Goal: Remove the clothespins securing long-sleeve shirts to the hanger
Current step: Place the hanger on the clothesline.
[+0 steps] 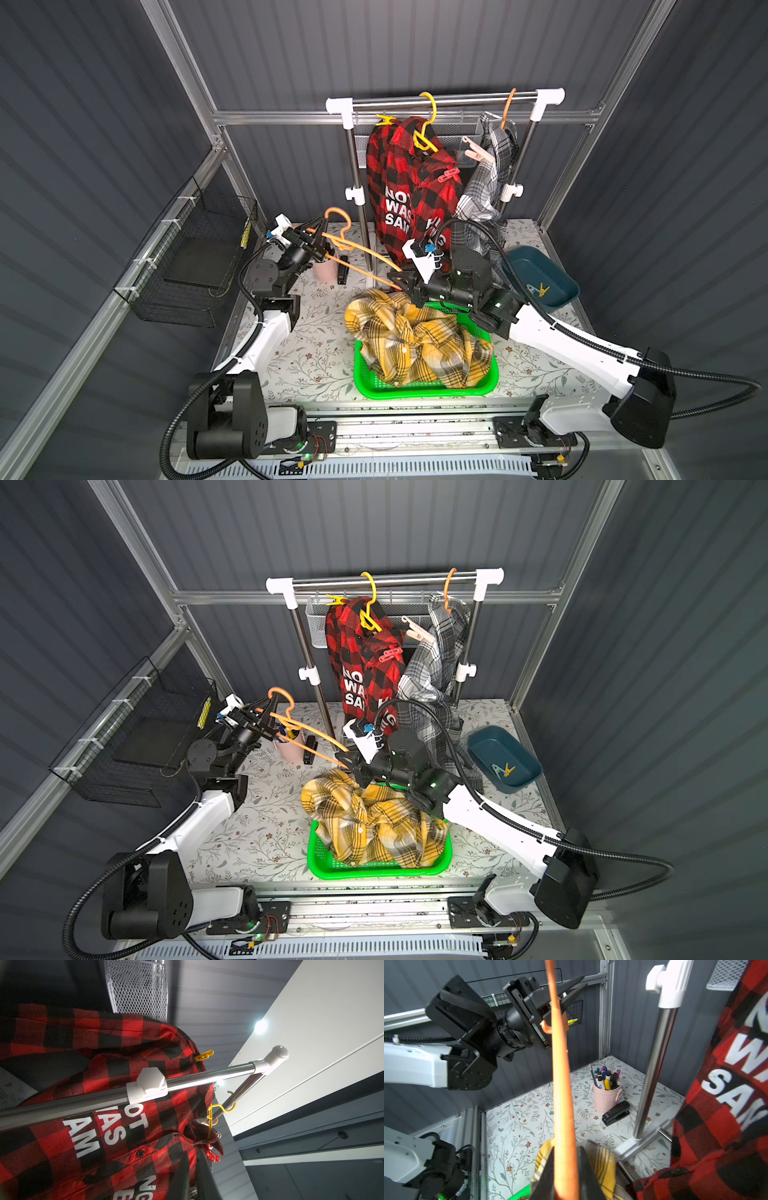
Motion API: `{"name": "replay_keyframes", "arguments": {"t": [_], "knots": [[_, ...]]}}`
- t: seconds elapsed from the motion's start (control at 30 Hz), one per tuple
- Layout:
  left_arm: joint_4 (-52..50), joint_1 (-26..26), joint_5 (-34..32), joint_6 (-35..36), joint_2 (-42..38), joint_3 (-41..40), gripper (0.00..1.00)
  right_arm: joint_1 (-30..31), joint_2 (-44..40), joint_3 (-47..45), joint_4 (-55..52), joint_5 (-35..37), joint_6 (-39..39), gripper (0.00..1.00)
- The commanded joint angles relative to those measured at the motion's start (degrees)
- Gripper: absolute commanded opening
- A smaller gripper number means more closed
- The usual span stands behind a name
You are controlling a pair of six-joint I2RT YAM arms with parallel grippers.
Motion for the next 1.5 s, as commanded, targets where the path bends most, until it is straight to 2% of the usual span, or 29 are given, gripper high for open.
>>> {"name": "replay_keyframes", "arguments": {"t": [0.0, 0.1, 0.3, 0.43, 0.57, 0.67, 0.8, 0.93, 1.23, 1.47], "knots": [[5.1, 0.1, 2.2, -0.7, 0.1, 2.1, 0.52, 0.6, -3.7, 2.4, -5.4, 7.3, 1.7, 0.00], [3.9, 0.1, 3.8, 2.0, -0.3, 3.6, 0.77, 4.2, -8.4, 4.5, -12.2, 14.9, 1.3, 0.00], [-11.4, 0.3, 6.3, 17.2, -4.8, 6.8, 0.97, 8.9, -14.7, 11.3, -28.7, 28.2, 3.0, 0.00], [-30.8, 0.3, 3.9, 35.4, -10.4, 9.6, 1.00, 11.2, -15.3, 18.0, -40.0, 35.0, 3.7, 0.00], [-52.6, 0.3, -5.2, 54.0, -16.5, 13.5, 1.00, 12.6, -13.9, 25.3, -46.0, 37.9, 4.1, 0.00], [-60.1, 0.3, -11.9, 61.1, -19.6, 14.4, 1.00, 13.3, -10.1, 31.5, -49.7, 41.5, 3.0, 0.00], [-64.9, 0.3, -15.1, 65.4, -21.3, 14.8, 1.00, 13.3, -5.3, 40.3, -53.2, 45.9, 1.6, 0.00], [-66.8, 0.3, -16.5, 66.6, -22.0, 14.1, 1.00, 13.2, -2.1, 46.8, -54.5, 48.4, 0.0, 0.00], [-67.8, 0.3, -16.6, 67.3, -22.2, 12.7, 1.00, 8.6, 5.5, 56.6, -51.8, 44.4, -3.6, 0.00], [-69.4, 0.3, -16.7, 68.0, -22.5, 11.8, 1.00, 5.9, 17.3, 73.0, -52.8, 41.9, -7.6, 0.00]]}}
